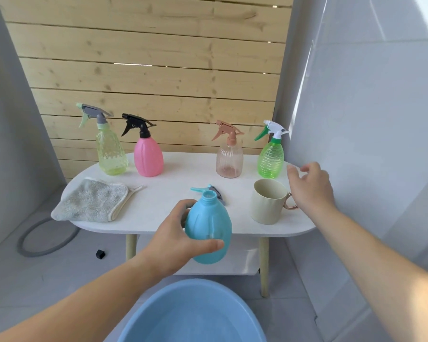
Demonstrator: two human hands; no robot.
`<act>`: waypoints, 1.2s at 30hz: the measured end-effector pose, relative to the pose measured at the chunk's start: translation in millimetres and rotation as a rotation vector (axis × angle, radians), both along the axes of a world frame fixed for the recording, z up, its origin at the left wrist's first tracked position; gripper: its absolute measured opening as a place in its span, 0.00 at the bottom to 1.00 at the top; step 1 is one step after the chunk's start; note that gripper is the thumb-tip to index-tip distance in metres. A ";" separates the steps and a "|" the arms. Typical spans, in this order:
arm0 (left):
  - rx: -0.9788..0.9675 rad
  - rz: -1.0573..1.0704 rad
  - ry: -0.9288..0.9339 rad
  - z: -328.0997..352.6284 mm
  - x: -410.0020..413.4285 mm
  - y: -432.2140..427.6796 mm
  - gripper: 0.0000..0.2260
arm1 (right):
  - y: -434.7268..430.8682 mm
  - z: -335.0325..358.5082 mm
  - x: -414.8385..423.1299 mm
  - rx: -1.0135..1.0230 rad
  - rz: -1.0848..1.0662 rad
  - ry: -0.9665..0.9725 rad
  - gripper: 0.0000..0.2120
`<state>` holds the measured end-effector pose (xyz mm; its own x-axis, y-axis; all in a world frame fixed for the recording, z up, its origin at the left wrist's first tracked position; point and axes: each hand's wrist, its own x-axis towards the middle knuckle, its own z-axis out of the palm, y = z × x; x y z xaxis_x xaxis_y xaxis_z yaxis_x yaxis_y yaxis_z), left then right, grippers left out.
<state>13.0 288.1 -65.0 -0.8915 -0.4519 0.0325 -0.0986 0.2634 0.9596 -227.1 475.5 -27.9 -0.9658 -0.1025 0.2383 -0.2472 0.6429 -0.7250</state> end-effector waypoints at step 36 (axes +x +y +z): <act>-0.007 0.165 0.018 0.6 11.2 -40.6 0.34 | -168.3 10.0 40.8 -0.299 0.342 -0.075 0.10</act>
